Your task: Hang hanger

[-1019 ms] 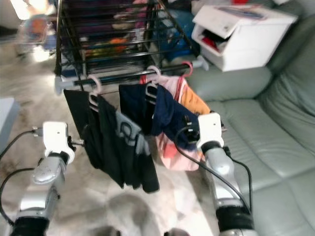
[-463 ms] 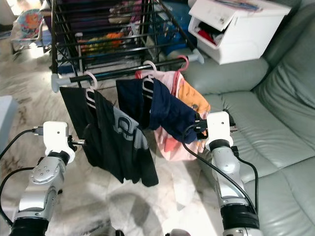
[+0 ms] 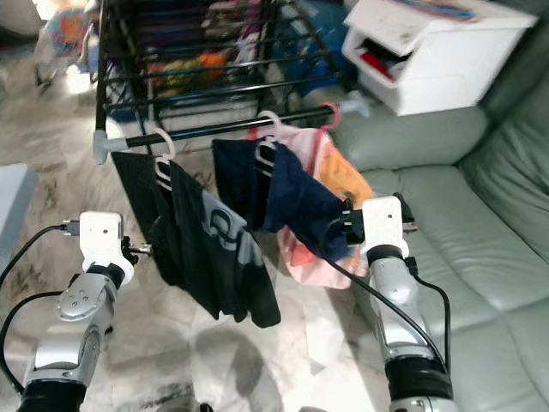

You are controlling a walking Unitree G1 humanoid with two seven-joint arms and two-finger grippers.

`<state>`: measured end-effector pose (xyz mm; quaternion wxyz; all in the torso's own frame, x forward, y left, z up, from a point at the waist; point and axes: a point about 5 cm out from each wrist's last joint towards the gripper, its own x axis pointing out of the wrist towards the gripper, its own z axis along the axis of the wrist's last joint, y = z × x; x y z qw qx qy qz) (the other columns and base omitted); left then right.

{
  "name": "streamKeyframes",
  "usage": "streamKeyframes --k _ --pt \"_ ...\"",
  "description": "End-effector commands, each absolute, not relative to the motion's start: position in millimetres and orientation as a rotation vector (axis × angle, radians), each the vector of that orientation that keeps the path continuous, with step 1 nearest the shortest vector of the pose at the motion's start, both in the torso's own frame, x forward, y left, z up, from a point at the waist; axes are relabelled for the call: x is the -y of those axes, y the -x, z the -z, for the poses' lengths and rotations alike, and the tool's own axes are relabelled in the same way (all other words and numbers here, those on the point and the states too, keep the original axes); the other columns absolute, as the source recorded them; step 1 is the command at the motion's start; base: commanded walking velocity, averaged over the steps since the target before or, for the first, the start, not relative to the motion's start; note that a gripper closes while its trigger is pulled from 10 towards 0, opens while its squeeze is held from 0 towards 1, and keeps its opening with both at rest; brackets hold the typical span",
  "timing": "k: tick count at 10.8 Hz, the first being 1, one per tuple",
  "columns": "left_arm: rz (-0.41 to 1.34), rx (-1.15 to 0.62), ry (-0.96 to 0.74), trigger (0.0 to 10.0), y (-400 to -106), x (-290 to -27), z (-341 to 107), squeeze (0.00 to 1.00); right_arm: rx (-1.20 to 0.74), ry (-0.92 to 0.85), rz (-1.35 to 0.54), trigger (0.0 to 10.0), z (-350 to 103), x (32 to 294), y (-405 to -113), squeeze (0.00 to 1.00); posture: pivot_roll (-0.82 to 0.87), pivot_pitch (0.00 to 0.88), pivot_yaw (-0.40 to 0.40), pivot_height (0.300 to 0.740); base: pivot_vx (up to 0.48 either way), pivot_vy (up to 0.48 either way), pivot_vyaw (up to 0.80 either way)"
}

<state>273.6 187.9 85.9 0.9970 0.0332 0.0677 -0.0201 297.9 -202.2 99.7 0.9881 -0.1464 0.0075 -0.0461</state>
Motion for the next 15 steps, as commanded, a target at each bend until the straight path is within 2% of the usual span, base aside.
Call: streamKeyframes --k 1,7,13,15 --pt "0.045 -0.121 -0.071 10.0 -274 -188 -90 0.00 -0.008 0.303 0.110 10.0 -102 205 -301 0.00 -0.03 0.020 0.002 0.740 0.281 0.000 0.00" --pt "0.049 -0.131 -0.067 10.0 -273 -186 -88 0.00 -0.020 0.323 0.148 10.0 -102 214 -301 0.00 -0.03 0.019 -0.001 0.740 0.292 0.000 0.00" --pt "0.034 -0.155 -0.081 10.0 -265 -193 -87 0.00 -0.084 0.295 -0.026 10.0 -100 218 -309 0.00 -0.03 0.049 0.001 0.740 0.296 0.000 0.00" --pt "0.015 -0.153 -0.085 10.0 -267 -195 -88 0.00 -0.080 0.296 -0.051 10.0 -100 217 -310 0.00 -0.03 0.047 0.013 0.740 0.000 0.000 0.80"
